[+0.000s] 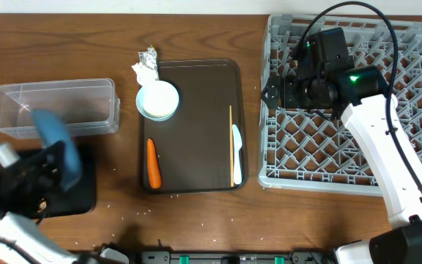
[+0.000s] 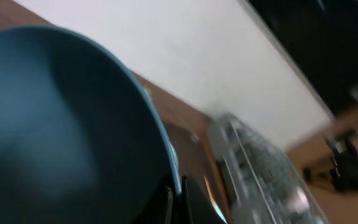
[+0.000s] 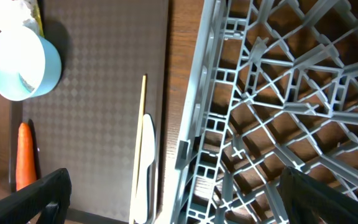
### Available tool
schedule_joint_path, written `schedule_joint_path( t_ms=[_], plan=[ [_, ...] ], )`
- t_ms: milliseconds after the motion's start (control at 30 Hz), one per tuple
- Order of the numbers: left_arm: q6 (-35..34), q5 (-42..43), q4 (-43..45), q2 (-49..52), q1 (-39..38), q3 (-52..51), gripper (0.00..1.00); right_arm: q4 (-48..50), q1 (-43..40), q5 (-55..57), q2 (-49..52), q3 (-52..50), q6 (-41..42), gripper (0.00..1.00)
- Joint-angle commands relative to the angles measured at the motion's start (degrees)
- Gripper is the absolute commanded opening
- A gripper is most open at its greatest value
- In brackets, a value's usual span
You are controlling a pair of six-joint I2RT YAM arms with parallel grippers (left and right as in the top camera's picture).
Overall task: Sort waste into correct bins and load items into the dishwasher rack
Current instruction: 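Carry the blue plate right over the tray toward the rack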
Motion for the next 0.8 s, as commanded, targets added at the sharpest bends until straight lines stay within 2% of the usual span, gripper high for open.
schedule_joint_path(
  t_ms=[0,267,467,633,767],
  plan=[
    [-4.0,-9.9,0.1,-3.5,-9.0,4.3,0.06,0.1,-0.9,-1.1,-0.1,-0.2,0.3,0.99],
    [-16.2,-30.5,1.1,-11.3,-33.6,11.6,0.06,0.9,-1.1,-1.0,-0.1,-0.1,0.6,0.99],
    [-26.3,-30.6,12.4,-11.2,-48.4,12.3,0.06,1.7,-5.4,-1.1,-1.6,0.5,4.8,0.99],
    [-36.6,-30.6,26.1,-9.1,-55.5,12.3,0.06,1.7,-12.8,-1.4,-6.3,2.0,7.1,0.99],
    [-39.2,-30.6,33.7,-6.8,-60.2,12.3,0.06,2.8,-18.7,-6.6,-11.3,2.1,7.1,0.99]
  ],
)
